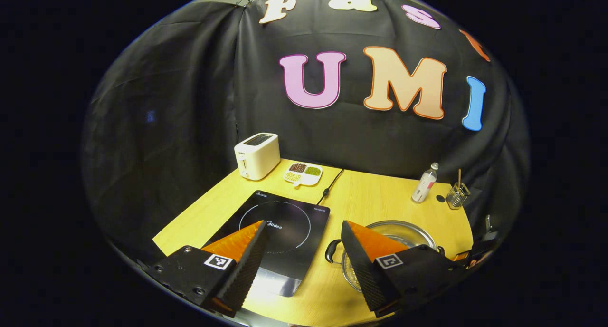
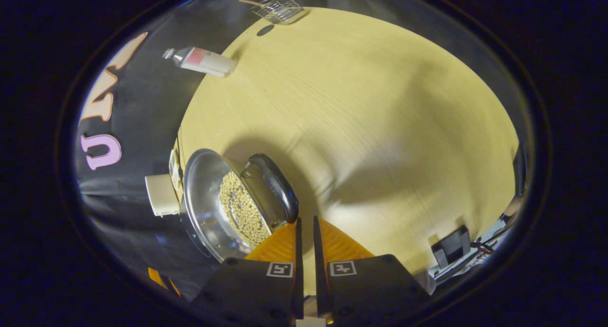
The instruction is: First push the handle of the pot to place it horizontally, then grasp the pot with both hands and set it on the induction cooktop.
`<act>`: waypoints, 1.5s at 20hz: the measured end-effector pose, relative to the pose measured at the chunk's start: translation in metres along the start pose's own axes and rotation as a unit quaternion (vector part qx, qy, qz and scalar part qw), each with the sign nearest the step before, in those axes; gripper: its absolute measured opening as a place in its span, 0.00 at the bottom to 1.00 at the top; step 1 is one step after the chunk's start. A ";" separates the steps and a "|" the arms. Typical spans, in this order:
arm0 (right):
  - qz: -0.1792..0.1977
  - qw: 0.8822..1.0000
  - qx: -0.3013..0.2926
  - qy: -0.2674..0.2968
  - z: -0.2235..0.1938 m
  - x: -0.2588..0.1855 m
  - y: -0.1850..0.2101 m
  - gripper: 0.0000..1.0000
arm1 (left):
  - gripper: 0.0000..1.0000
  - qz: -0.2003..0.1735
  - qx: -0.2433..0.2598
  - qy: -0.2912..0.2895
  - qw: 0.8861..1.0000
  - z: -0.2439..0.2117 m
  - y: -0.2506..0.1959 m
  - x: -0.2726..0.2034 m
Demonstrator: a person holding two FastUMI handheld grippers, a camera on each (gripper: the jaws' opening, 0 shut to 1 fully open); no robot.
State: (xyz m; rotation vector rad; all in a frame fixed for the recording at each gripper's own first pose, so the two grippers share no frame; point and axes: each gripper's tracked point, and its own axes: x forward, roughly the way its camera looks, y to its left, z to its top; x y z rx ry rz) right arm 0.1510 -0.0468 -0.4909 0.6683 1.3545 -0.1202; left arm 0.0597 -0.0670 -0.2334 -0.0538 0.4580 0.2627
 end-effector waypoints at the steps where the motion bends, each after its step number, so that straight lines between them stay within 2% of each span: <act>1: 0.000 1.000 -0.002 0.001 0.003 0.001 0.001 0.13 | 0.94 0.000 0.000 0.003 1.000 -0.002 -0.001 0.001; 8: 0.024 0.999 -0.021 -0.013 0.004 -0.013 0.001 0.13 | 0.94 -0.004 0.004 0.025 1.000 -0.021 -0.007 0.013; 9: 0.029 0.999 -0.021 -0.022 0.006 -0.017 -0.001 0.02 | 0.94 -0.007 0.007 0.029 1.000 -0.025 -0.007 0.015; 12: 0.037 0.997 -0.058 -0.039 0.009 -0.029 -0.005 0.20 | 0.94 -0.031 0.021 0.045 0.998 -0.037 -0.018 0.023; 16: 0.038 0.985 -0.154 -0.065 0.014 -0.036 -0.003 0.83 | 0.94 -0.068 0.065 0.081 0.992 -0.060 -0.030 0.037; 17: 0.041 0.980 -0.182 -0.069 0.016 -0.038 0.001 0.89 | 0.94 -0.074 0.076 0.089 0.990 -0.064 -0.033 0.040; 18: 0.046 0.975 -0.204 -0.074 0.017 -0.044 0.006 0.93 | 0.94 -0.082 0.084 0.096 0.988 -0.069 -0.037 0.044; 20: 0.056 0.968 -0.234 -0.077 0.023 -0.048 0.017 0.94 | 0.94 -0.096 0.095 0.114 0.984 -0.079 -0.043 0.052; 24: 0.050 0.953 -0.284 -0.095 0.048 -0.048 0.030 0.94 | 0.94 -0.120 0.085 0.157 0.977 -0.094 -0.057 0.068; 25: 0.052 0.951 -0.290 -0.094 0.052 -0.047 0.034 1.00 | 0.94 -0.122 0.089 0.172 0.973 -0.098 -0.058 0.072; 26: 0.056 0.951 -0.292 -0.088 0.052 -0.045 0.037 0.94 | 0.95 -0.125 0.093 0.187 0.970 -0.103 -0.059 0.077; 29: 0.065 0.951 -0.293 -0.067 0.055 -0.033 0.040 0.94 | 0.94 -0.137 0.102 0.233 0.957 -0.120 -0.064 0.091; 30: 0.067 0.951 -0.295 -0.062 0.056 -0.028 0.042 1.00 | 0.94 -0.138 0.102 0.253 0.952 -0.127 -0.063 0.094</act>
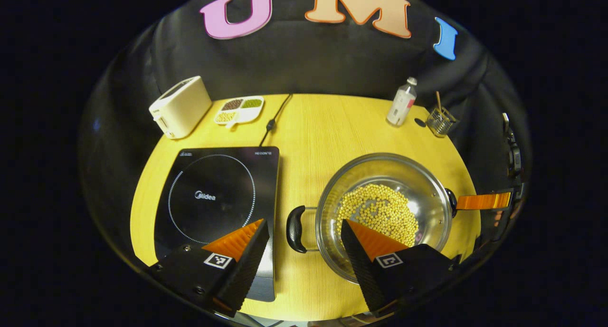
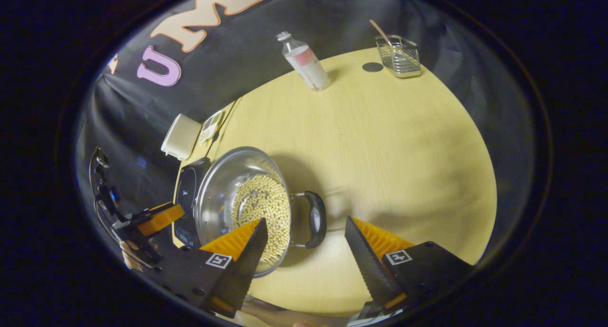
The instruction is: First push the handle of the pot to place it horizontally, then grasp the pot with both hands and set it on the induction cooktop.
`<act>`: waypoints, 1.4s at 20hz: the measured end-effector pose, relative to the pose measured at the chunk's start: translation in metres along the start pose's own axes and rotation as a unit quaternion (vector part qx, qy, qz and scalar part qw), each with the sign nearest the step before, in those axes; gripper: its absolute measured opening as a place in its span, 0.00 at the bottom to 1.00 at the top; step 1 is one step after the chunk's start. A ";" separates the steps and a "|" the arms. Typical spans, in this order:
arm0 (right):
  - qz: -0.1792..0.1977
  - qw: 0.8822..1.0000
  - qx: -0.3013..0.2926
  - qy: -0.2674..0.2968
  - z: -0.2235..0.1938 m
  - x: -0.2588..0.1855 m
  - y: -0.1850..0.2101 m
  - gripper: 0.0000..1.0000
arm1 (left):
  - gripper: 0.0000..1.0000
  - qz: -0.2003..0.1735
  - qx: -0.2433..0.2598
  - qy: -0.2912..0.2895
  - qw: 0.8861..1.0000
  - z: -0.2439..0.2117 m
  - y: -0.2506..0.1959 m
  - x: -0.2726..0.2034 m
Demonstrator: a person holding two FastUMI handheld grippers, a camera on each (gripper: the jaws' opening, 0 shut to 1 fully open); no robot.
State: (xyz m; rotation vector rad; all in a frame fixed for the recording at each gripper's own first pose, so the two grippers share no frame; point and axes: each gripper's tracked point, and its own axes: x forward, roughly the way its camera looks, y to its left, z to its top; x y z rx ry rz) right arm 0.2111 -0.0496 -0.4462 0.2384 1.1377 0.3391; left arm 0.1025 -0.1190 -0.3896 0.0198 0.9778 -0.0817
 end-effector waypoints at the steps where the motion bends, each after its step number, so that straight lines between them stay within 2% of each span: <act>1: 0.002 1.000 -0.002 0.006 -0.001 0.005 -0.001 0.94 | 0.94 -0.004 -0.004 0.021 1.000 -0.005 0.000 0.006; 4: 0.007 1.000 -0.007 0.029 -0.006 0.019 -0.007 0.94 | 0.94 -0.011 -0.014 0.069 0.997 -0.016 0.001 0.022; 7: 0.022 0.998 -0.002 0.050 -0.007 0.029 -0.004 0.94 | 0.86 -0.022 0.000 0.089 0.996 -0.017 -0.003 0.037; 8: 0.031 0.998 -0.001 0.057 -0.010 0.033 -0.002 1.00 | 0.84 -0.021 0.004 0.094 0.995 -0.017 -0.004 0.042; 9: 0.037 0.997 -0.002 0.065 -0.012 0.036 -0.001 0.93 | 0.80 -0.019 0.008 0.100 0.995 -0.018 -0.004 0.047; 10: 0.041 0.997 -0.002 0.071 -0.013 0.039 -0.001 1.00 | 0.78 -0.017 0.010 0.106 0.994 -0.018 -0.003 0.052; 11: 0.044 0.996 -0.001 0.076 -0.015 0.041 0.000 0.99 | 0.76 -0.017 0.011 0.109 0.994 -0.018 -0.002 0.055; 12: 0.048 0.996 0.000 0.082 -0.016 0.041 0.000 0.88 | 0.74 -0.017 0.010 0.114 0.993 -0.018 -0.001 0.058; 15: 0.059 0.994 0.006 0.089 -0.020 0.048 0.006 0.88 | 0.66 -0.021 0.006 0.138 0.990 -0.024 0.000 0.062; 16: 0.061 0.994 0.010 0.091 -0.021 0.051 0.007 0.80 | 0.66 -0.021 0.004 0.143 0.989 -0.024 0.000 0.063; 17: 0.062 0.994 0.012 0.094 -0.021 0.055 0.007 0.86 | 0.65 -0.023 0.002 0.147 0.989 -0.024 0.000 0.063; 19: 0.062 0.993 0.016 0.096 -0.023 0.060 0.006 0.86 | 0.65 -0.024 -0.004 0.158 0.987 -0.026 -0.001 0.065; 21: 0.060 0.993 0.023 0.102 -0.024 0.065 0.007 0.63 | 0.65 -0.020 -0.010 0.174 0.985 -0.028 0.000 0.067; 23: 0.065 0.991 0.036 0.112 -0.026 0.066 0.010 0.60 | 0.66 -0.013 -0.011 0.191 0.981 -0.030 0.000 0.067; 24: 0.065 0.991 0.039 0.113 -0.026 0.068 0.011 0.50 | 0.66 -0.012 -0.006 0.198 0.980 -0.030 0.000 0.067; 27: 0.067 0.988 0.066 0.125 -0.026 0.070 0.012 0.50 | 0.64 -0.014 -0.012 0.213 0.977 -0.031 -0.001 0.067; 28: 0.064 0.987 0.065 0.129 -0.030 0.069 0.012 0.46 | 0.63 -0.017 -0.014 0.214 0.977 -0.031 -0.002 0.067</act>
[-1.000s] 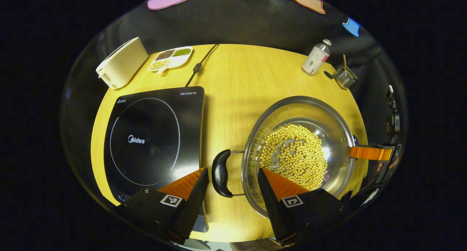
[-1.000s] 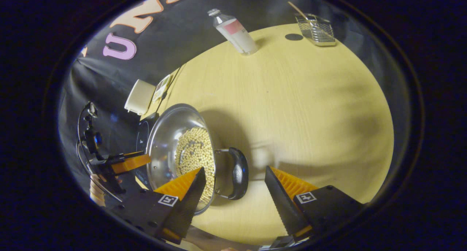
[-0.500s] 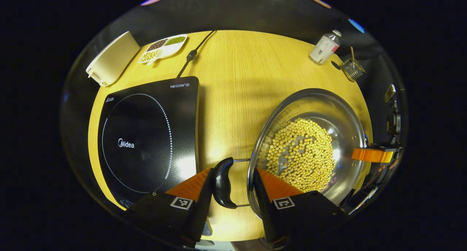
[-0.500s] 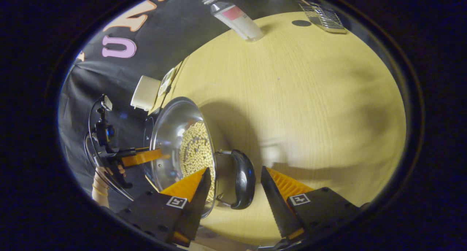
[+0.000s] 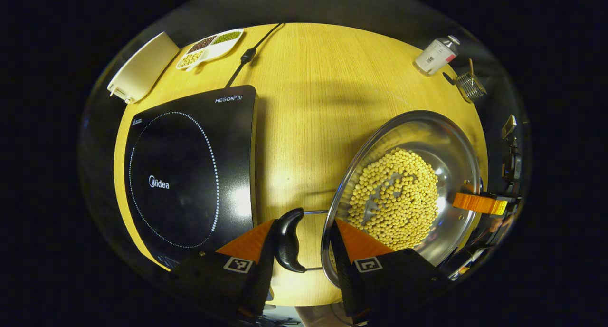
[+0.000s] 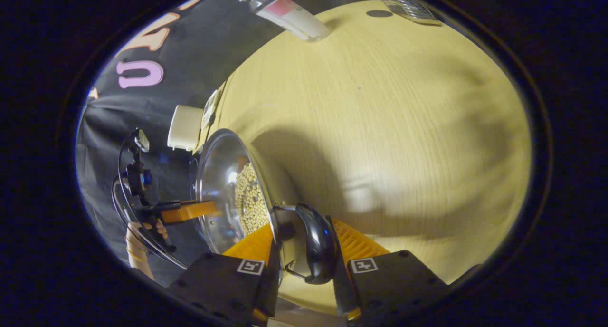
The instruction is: First push the handle of the pot to place it horizontally, then grasp the pot with both hands and set it on the induction cooktop.
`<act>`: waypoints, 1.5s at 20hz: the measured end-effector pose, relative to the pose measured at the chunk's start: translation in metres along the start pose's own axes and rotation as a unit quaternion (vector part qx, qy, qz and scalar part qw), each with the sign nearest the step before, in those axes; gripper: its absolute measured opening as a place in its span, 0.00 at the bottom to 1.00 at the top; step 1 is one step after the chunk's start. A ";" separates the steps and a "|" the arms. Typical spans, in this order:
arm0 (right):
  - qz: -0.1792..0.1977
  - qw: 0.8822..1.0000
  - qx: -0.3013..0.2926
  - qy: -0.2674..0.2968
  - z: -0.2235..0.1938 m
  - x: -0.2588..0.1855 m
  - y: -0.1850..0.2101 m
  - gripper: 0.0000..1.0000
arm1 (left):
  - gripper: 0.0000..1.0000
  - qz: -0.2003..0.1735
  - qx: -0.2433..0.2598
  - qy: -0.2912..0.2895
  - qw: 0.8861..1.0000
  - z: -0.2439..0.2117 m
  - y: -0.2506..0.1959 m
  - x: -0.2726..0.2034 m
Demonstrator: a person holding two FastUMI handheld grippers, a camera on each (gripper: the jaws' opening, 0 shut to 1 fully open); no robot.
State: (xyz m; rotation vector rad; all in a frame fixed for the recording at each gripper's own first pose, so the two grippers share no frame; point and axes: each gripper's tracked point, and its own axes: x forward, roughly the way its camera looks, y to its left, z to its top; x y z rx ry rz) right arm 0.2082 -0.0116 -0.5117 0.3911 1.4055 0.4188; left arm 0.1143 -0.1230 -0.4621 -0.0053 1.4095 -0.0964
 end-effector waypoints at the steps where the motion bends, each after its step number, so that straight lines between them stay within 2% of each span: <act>1: -0.008 1.000 -0.003 -0.003 0.000 -0.001 -0.001 0.51 | 0.62 -0.002 0.001 0.001 1.000 0.000 0.000 0.001; 2: -0.015 1.000 -0.008 -0.007 0.001 -0.001 -0.001 0.45 | 0.63 -0.004 0.001 0.001 1.000 0.000 0.000 0.000; 4: -0.022 0.999 -0.017 -0.018 0.002 -0.004 0.000 0.45 | 0.60 -0.010 -0.005 0.001 1.000 -0.003 -0.002 0.001; 5: -0.022 0.999 -0.021 -0.025 0.005 -0.006 0.001 0.50 | 0.58 -0.014 -0.009 -0.002 1.000 -0.004 -0.003 0.001; 6: -0.021 0.999 -0.025 -0.032 0.005 -0.006 0.003 0.50 | 0.60 -0.018 -0.009 -0.003 1.000 -0.005 -0.004 0.001; 7: -0.021 0.999 -0.029 -0.035 0.005 -0.008 0.005 0.43 | 0.60 -0.021 -0.007 -0.006 1.000 -0.005 -0.002 0.001; 8: -0.021 0.999 -0.032 -0.037 0.003 -0.009 0.007 0.43 | 0.60 -0.022 -0.004 -0.009 1.000 -0.004 0.000 0.002; 11: -0.024 0.998 -0.035 -0.037 -0.001 -0.020 0.010 0.49 | 0.60 -0.026 -0.001 -0.009 1.000 -0.003 0.003 0.004; 16: -0.030 0.999 -0.026 -0.027 -0.034 -0.041 0.018 0.50 | 0.62 -0.037 0.006 0.004 0.999 -0.004 0.006 0.006; 17: -0.031 0.999 -0.022 -0.028 -0.040 -0.045 0.019 0.44 | 0.60 -0.039 0.008 0.006 0.999 -0.002 0.005 0.006; 27: -0.053 0.997 0.013 -0.052 -0.115 -0.060 0.052 0.44 | 0.60 -0.057 0.053 0.019 0.997 0.011 0.008 0.010; 28: -0.057 0.997 0.016 -0.059 -0.122 -0.061 0.058 0.49 | 0.60 -0.062 0.059 0.019 0.996 0.013 0.008 0.012; 30: -0.064 0.995 0.025 -0.075 -0.133 -0.060 0.071 0.49 | 0.60 -0.070 0.075 0.018 0.995 0.019 0.010 0.015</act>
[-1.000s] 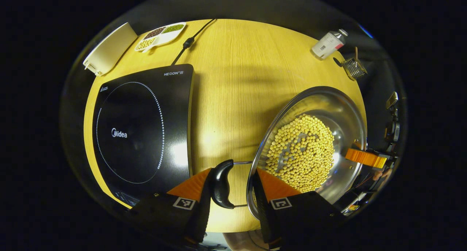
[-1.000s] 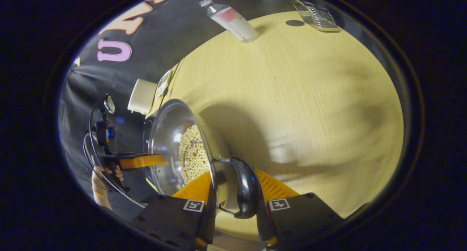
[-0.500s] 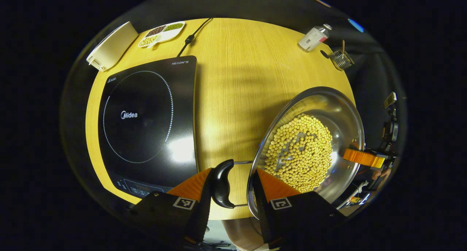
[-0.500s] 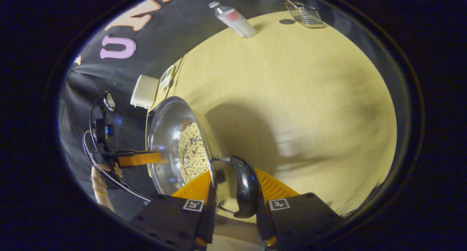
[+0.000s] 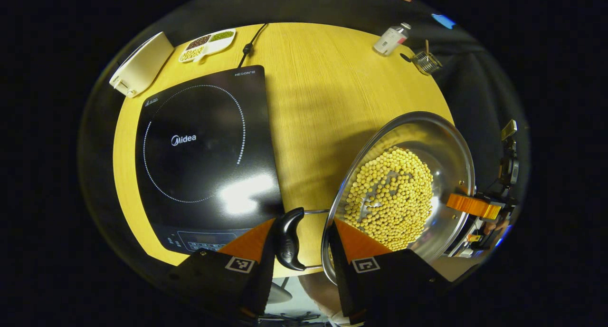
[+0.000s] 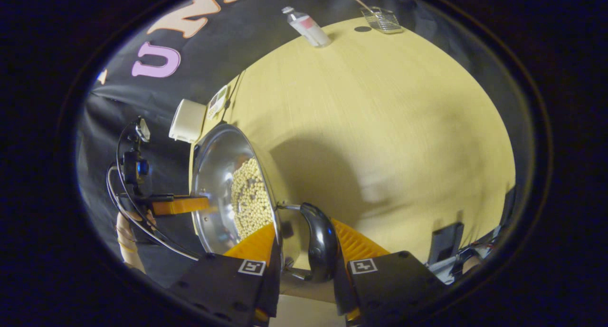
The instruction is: First push the handle of the pot to place it horizontally, then grasp the pot with both hands and set it on the induction cooktop.
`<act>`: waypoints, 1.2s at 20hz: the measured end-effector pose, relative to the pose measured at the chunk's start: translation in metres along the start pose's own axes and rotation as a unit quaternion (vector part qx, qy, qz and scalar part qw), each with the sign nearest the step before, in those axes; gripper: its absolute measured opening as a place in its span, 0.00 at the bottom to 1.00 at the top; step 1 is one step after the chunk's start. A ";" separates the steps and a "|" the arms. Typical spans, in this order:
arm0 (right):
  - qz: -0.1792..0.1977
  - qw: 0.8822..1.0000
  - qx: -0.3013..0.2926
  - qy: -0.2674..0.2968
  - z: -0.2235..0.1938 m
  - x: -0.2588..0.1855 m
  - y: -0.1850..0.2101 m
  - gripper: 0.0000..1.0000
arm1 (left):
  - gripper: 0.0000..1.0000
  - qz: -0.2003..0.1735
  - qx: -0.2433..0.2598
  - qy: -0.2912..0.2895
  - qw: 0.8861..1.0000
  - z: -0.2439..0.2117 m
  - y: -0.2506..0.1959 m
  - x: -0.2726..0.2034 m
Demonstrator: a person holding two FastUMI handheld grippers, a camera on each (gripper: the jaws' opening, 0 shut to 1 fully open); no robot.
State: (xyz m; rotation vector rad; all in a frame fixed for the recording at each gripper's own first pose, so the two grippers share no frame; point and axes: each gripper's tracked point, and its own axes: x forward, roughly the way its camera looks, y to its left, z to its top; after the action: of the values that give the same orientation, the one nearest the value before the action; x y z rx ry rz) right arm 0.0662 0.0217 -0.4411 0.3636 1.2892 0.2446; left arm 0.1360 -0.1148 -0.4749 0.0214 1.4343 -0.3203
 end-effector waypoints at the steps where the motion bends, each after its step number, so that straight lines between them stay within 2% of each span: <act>1: -0.004 1.000 0.008 -0.007 -0.006 -0.001 0.007 0.49 | 0.60 -0.004 0.009 -0.002 1.000 0.004 0.005 -0.002; 2: -0.007 1.000 0.014 -0.015 -0.012 0.000 0.015 0.44 | 0.60 -0.007 0.018 -0.004 1.000 0.007 0.010 -0.003; 8: -0.025 0.998 0.048 -0.038 -0.044 0.012 0.061 0.43 | 0.61 -0.019 0.058 -0.003 0.998 0.028 0.014 -0.004; 14: -0.029 0.996 0.065 -0.054 -0.056 0.029 0.104 0.43 | 0.61 -0.022 0.088 -0.011 0.996 0.041 0.016 -0.007; 17: -0.027 0.996 0.062 -0.054 -0.056 0.041 0.121 0.43 | 0.58 -0.022 0.089 -0.013 0.996 0.040 0.015 -0.007; 18: -0.028 0.996 0.059 -0.055 -0.056 0.044 0.128 0.46 | 0.60 -0.021 0.085 -0.014 0.996 0.038 0.014 -0.007; 19: -0.030 0.997 0.053 -0.055 -0.055 0.048 0.134 0.49 | 0.58 -0.021 0.081 -0.014 0.996 0.037 0.014 -0.008; 24: -0.015 0.998 0.034 -0.053 -0.045 0.073 0.168 0.50 | 0.60 -0.006 0.060 -0.037 0.997 0.029 0.015 -0.012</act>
State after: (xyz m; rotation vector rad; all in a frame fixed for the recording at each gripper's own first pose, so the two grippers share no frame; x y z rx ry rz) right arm 0.0464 0.2092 -0.4497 0.4107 1.1989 0.1543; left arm 0.1662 -0.1043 -0.4616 0.0979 1.3406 -0.4126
